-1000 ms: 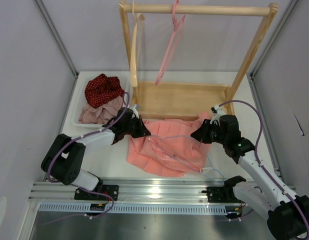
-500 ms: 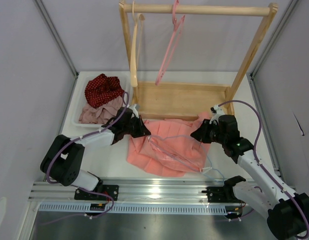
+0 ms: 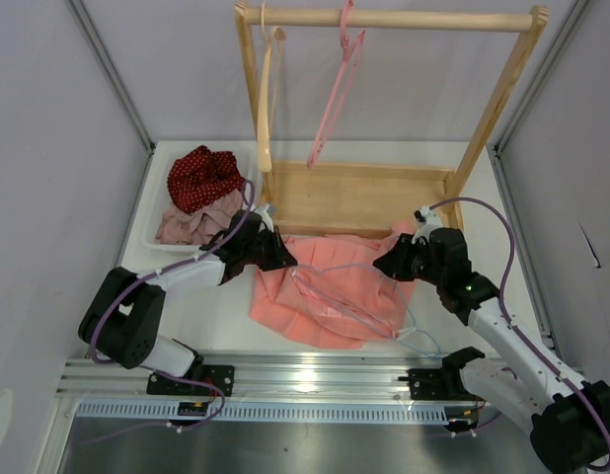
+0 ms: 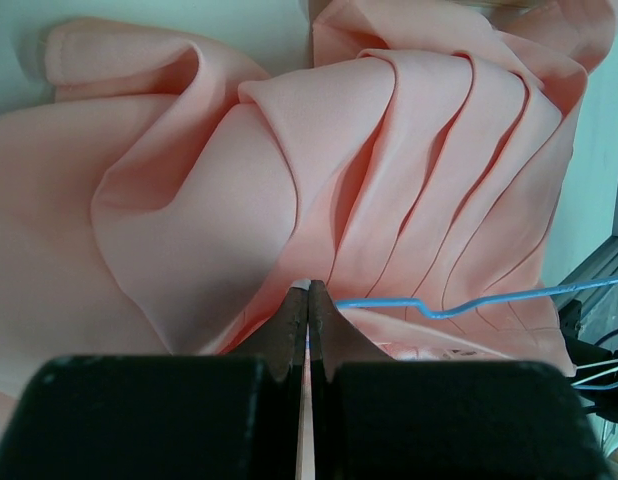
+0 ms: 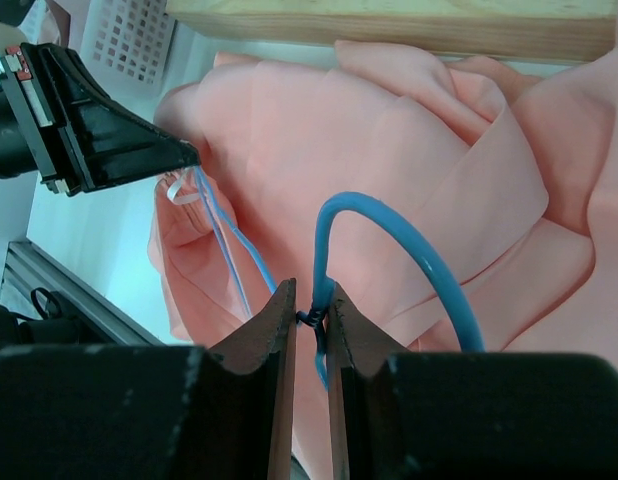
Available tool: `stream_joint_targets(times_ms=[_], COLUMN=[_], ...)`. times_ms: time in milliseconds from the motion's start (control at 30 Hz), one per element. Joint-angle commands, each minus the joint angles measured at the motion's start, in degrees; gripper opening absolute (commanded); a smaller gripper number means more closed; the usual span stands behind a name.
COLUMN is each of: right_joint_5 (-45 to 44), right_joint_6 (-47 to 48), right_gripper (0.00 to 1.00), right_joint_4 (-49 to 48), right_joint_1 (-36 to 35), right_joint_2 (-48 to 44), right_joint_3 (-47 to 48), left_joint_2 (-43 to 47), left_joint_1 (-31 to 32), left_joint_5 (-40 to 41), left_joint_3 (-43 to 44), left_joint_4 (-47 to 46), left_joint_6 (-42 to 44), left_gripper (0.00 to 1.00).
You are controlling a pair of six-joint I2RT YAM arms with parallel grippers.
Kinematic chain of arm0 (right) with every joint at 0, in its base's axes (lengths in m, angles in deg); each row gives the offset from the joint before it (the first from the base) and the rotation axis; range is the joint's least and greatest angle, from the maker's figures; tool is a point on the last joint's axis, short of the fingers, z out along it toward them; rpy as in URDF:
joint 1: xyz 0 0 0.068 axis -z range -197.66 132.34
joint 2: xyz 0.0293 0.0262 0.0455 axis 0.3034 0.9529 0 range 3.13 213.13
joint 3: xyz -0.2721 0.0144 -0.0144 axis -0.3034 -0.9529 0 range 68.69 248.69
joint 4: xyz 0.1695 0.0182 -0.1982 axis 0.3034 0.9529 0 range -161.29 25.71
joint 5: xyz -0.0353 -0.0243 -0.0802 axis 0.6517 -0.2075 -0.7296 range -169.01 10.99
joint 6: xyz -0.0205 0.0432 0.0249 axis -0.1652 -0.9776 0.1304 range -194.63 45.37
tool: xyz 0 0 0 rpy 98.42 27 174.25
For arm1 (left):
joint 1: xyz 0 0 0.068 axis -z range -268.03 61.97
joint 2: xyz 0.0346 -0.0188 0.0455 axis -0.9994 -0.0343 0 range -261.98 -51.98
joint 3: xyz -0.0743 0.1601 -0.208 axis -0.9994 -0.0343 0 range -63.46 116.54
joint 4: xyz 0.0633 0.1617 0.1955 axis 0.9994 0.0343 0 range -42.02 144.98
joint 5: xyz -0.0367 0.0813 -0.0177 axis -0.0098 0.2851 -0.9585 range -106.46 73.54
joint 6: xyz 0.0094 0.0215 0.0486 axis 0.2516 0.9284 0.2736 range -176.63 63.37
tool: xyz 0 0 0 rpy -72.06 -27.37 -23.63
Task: Place the skirt on the hanger
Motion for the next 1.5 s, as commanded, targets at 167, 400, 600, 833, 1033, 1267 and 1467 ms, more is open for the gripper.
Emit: stream_joint_targets(times_ms=[167, 400, 600, 833, 1033, 1267, 1467], right_joint_5=[3.13, 2.69, -1.34, -4.52, -6.36, -5.84, -6.1], right_joint_6=[-2.4, -2.49, -2.05, -0.9, -1.08, -0.99, -1.87], right_gripper=[0.0, 0.0, 0.0, 0.0, 0.0, 0.0, 0.0], right_joint_4=[-5.44, -6.84, -7.99, -8.6, -10.8, -14.4, -18.09], right_joint_1=[-0.61, -0.79, -1.23, -1.76, -2.9, -3.16, -3.34], right_joint_2=[-2.22, -1.35, -1.34, -1.34, -1.87, -2.48, -6.17], right_joint_3=[-1.92, -2.45, -2.88, -3.06, -4.47, -4.73, -6.92], left_joint_2=[2.25, 2.6, 3.22, 4.71, 4.36, 2.69, 2.16], left_joint_1=[-0.74, -0.74, -0.39, 0.48, 2.24, 3.74, 4.0], left_joint_5=[1.54, 0.49, -1.8, -2.5, -2.24, -2.5, -3.12], left_joint_3=[3.25, 3.61, 4.05, 5.28, 6.33, 6.86, 8.27], left_joint_4=[-0.06, 0.12, 0.2, 0.73, 3.54, 4.42, 5.65], left_joint_6=[1.11, 1.29, 1.72, 1.64, 1.55, 2.16, 3.13], left_gripper=[0.0, 0.0, 0.0, 0.0, 0.0, 0.0, 0.0])
